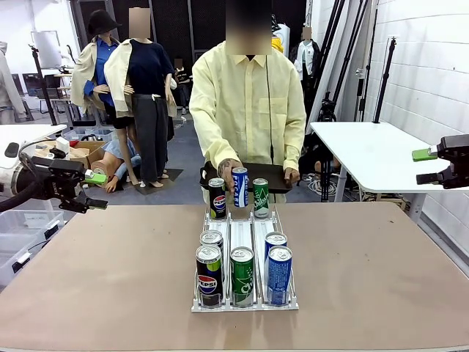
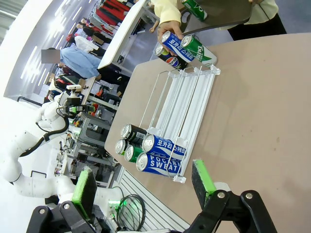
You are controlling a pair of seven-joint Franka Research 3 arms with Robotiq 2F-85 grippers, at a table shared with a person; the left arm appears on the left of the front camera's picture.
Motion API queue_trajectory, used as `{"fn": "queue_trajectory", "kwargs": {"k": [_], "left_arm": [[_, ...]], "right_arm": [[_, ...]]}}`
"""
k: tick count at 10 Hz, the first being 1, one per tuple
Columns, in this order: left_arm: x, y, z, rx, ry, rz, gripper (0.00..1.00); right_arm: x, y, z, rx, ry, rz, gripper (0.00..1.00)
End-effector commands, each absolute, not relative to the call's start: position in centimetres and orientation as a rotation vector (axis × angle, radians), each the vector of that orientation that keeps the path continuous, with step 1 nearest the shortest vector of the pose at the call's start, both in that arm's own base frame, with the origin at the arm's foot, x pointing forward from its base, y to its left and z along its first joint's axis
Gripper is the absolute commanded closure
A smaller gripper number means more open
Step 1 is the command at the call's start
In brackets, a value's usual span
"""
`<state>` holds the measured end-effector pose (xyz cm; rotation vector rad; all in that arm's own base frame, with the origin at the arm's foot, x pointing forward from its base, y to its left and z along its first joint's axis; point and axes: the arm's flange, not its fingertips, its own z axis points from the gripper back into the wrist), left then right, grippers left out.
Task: Retrieve and hand over the desired beverage to the person.
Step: Pick up another can of the same type that the person held from the Automatic Can Dispenser.
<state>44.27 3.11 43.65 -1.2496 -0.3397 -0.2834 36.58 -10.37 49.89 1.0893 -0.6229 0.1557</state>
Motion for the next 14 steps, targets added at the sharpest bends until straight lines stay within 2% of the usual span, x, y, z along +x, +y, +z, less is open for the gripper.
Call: {"fn": "queue_trajectory", "kwargs": {"k": [1, 14], "left_arm": [[44.19, 3.24, 43.90, -1.249, -0.347, -0.286, 0.00], [44.19, 3.24, 43.90, -1.249, -0.347, -0.286, 0.00]], "right_arm": [[36.62, -10.34, 49.86, 1.094, -0.624, 0.156, 0.00], [36.62, -10.34, 49.86, 1.094, -0.624, 0.156, 0.00]]}}
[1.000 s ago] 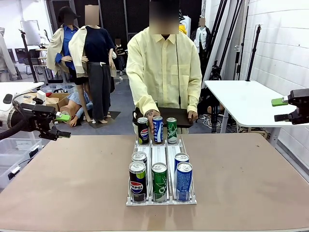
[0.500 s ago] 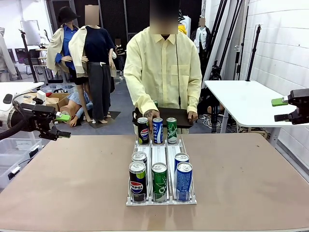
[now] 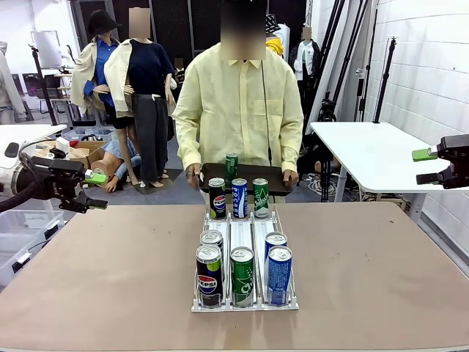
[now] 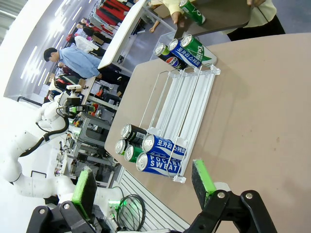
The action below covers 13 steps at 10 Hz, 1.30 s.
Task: Retrieve and hand over the desired beverage to the person.
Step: Pick up another can of the same type that the person held from the Automatic Can Dispenser.
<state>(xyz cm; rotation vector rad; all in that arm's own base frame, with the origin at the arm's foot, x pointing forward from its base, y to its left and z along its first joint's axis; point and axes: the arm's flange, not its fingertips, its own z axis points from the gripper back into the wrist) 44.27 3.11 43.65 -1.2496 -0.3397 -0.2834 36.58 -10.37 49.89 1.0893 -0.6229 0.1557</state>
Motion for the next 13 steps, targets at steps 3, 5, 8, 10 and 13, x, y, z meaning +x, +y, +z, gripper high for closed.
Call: {"fn": "queue_trajectory", "kwargs": {"k": [3, 5, 8, 10, 13], "left_arm": [[44.2, 3.2, 43.9, -1.249, -0.347, -0.286, 0.00], [44.2, 3.2, 43.9, -1.249, -0.347, -0.286, 0.00], [44.2, 3.2, 43.9, -1.249, -0.347, -0.286, 0.00], [44.2, 3.2, 43.9, -1.249, -0.347, -0.286, 0.00], [44.2, 3.2, 43.9, -1.249, -0.347, -0.286, 0.00]], "right_arm": [[36.6, -8.4, 50.1, 1.044, -0.611, 0.187, 0.00], [36.4, -5.6, 50.2, 1.015, -0.610, 0.246, 0.00], [36.4, 0.1, 49.6, 0.933, -0.539, 0.333, 0.00], [36.5, 4.4, 49.5, 0.866, -0.481, 0.385, 0.00], [37.4, 10.1, 50.3, 0.734, -0.352, 0.466, 0.00]]}}
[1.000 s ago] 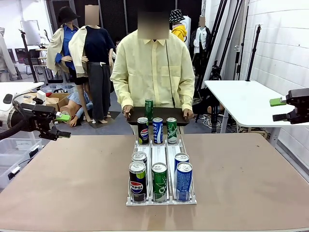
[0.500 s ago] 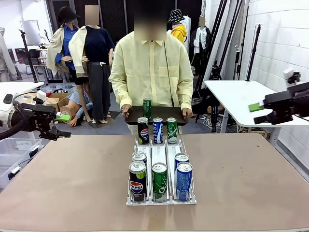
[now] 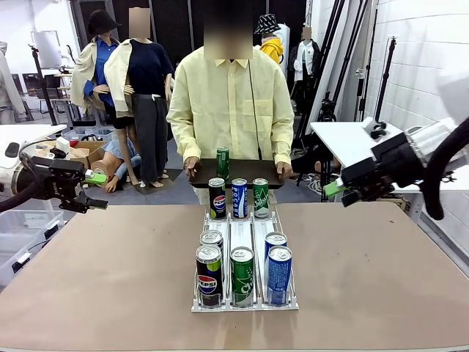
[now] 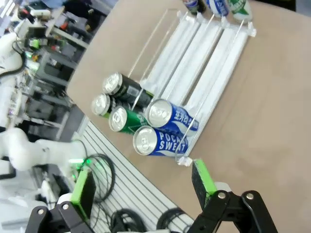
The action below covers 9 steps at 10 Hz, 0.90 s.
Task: Retrieve and hand over the desired beverage to the person.
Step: Pick up another can of the same type that the person held from the Automatic Can Dispenser.
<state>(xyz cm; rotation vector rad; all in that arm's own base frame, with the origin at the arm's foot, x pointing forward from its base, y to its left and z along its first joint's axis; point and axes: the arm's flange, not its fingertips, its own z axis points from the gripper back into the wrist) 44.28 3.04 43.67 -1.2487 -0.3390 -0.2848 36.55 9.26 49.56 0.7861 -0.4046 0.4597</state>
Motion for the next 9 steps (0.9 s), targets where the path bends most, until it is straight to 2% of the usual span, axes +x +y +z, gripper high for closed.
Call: {"fn": "queue_trajectory", "kwargs": {"k": [1, 5, 9], "left_arm": [[44.2, 3.2, 43.9, -1.249, -0.347, -0.286, 0.00], [44.2, 3.2, 43.9, -1.249, -0.347, -0.286, 0.00], [44.2, 3.2, 43.9, -1.249, -0.347, -0.286, 0.00]], "right_arm": [[37.9, 11.6, 51.1, 0.689, -0.329, 0.485, 0.00], [38.6, 17.2, 53.5, 0.546, -0.237, 0.557, 0.00], [38.7, 22.1, 52.6, 0.361, -0.158, 0.535, 0.00]]}}
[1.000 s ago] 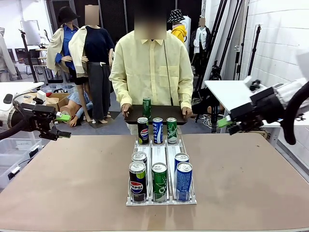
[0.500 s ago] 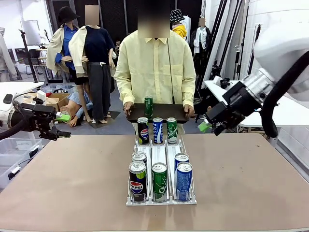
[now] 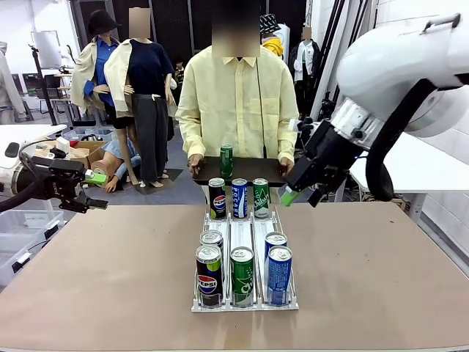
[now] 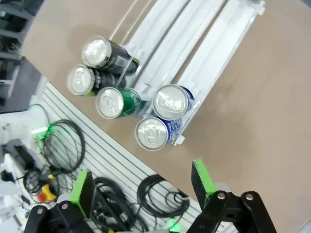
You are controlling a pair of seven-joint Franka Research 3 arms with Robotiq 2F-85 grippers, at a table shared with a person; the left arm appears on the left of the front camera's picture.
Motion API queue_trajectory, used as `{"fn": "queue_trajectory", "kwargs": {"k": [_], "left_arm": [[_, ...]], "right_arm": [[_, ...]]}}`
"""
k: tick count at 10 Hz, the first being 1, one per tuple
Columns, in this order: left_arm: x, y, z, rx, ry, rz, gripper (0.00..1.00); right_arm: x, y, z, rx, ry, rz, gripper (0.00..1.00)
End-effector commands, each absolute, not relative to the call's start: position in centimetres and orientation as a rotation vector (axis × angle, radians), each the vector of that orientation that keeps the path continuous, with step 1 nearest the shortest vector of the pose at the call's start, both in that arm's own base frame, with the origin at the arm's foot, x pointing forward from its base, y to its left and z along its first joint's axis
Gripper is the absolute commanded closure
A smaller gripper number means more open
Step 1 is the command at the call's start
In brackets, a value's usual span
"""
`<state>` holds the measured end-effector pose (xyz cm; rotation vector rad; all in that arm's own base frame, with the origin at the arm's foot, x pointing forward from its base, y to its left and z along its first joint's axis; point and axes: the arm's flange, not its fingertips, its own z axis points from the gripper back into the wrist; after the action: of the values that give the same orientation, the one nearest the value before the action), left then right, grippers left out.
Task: Retrieve and hand over the desired beverage to the person.
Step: Pick up another can of the same type that the person held from the Automatic Can Dispenser.
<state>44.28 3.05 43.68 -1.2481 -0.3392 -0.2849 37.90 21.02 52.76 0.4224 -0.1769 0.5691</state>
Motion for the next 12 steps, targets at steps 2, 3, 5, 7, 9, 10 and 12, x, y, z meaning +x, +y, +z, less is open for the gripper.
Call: {"fn": "queue_trajectory", "kwargs": {"k": [2, 3, 5, 7, 9, 10, 12], "left_arm": [[44.2, 3.2, 43.9, -1.249, -0.347, -0.286, 0.00], [44.2, 3.2, 43.9, -1.249, -0.347, -0.286, 0.00], [44.2, 3.2, 43.9, -1.249, -0.347, -0.286, 0.00], [44.2, 3.2, 43.9, -1.249, -0.347, -0.286, 0.00], [44.2, 3.2, 43.9, -1.249, -0.347, -0.286, 0.00], [44.2, 3.2, 43.9, -1.249, -0.347, -0.286, 0.00], [44.2, 3.2, 43.9, -1.249, -0.347, -0.286, 0.00]], "right_arm": [[38.8, 23.9, 51.1, 0.286, -0.113, 0.513, 0.00], [38.7, 24.7, 50.2, 0.260, -0.106, 0.502, 0.00], [38.5, 25.7, 49.0, 0.225, -0.105, 0.482, 0.00], [38.3, 26.8, 48.0, 0.193, -0.082, 0.460, 0.00], [37.9, 27.9, 46.9, 0.139, -0.048, 0.451, 0.00], [37.8, 28.4, 46.3, 0.115, -0.039, 0.450, 0.00], [37.7, 29.0, 45.3, 0.099, -0.028, 0.443, 0.00]]}}
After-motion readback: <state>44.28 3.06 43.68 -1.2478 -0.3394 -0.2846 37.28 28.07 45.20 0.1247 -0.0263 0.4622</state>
